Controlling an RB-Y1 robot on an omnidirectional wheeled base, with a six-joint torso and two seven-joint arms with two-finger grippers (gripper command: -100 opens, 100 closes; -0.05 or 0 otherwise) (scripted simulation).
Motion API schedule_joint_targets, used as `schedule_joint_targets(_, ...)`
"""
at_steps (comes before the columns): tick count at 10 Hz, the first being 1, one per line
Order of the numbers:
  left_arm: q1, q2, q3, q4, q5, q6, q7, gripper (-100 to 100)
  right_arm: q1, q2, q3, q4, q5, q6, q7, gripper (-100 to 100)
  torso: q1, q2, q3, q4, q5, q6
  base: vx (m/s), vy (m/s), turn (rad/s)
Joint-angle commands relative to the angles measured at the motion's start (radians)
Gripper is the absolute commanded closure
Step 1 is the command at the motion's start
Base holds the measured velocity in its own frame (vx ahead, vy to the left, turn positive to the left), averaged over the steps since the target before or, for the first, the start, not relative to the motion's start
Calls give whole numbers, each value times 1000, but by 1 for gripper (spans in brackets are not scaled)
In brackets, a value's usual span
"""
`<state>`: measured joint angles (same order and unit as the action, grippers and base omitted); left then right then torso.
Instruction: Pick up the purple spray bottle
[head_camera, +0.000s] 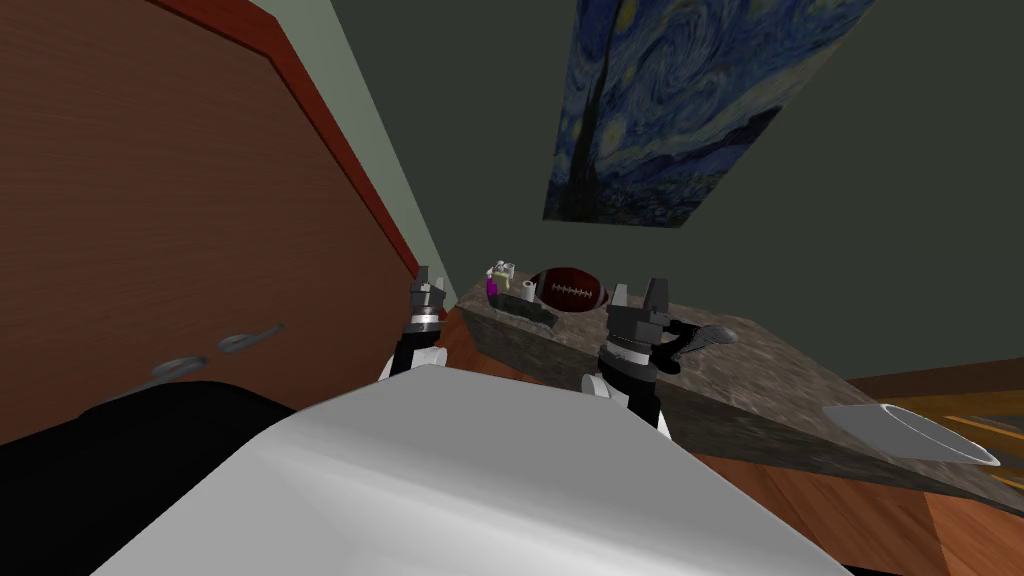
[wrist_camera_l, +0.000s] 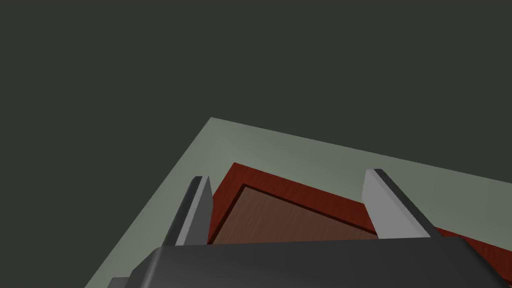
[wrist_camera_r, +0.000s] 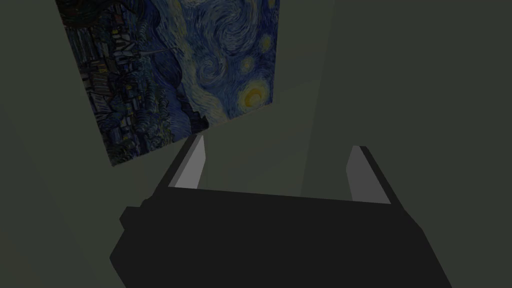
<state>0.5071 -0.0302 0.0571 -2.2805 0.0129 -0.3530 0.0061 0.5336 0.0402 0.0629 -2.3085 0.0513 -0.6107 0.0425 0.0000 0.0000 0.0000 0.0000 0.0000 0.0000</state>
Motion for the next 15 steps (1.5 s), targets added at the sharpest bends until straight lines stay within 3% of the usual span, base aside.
schedule_joint_targets(1, 1, 30, 1, 4, -3, 4, -3, -100, 0, 0, 0, 0, 0, 0, 0, 0, 0, 0, 0, 0, 0, 0, 0, -2, -30)
schedule_joint_targets(9, 10, 196, 23, 57, -59, 68, -43, -100, 0, 0, 0, 0, 0, 0, 0, 0, 0, 0, 0, 0, 0, 0, 1, -6, -89)
schedule_joint_targets(10, 15, 228, 32, 76, -80, 93, -59, -100, 0, 0, 0, 0, 0, 0, 0, 0, 0, 0, 0, 0, 0, 0, 2, -16, -232)
schedule_joint_targets(15, 29, 309, 62, 140, -154, 178, -114, -100, 0, 0, 0, 0, 0, 0, 0, 0, -1, 0, 0, 0, 0, 0, 5, -13, -207)
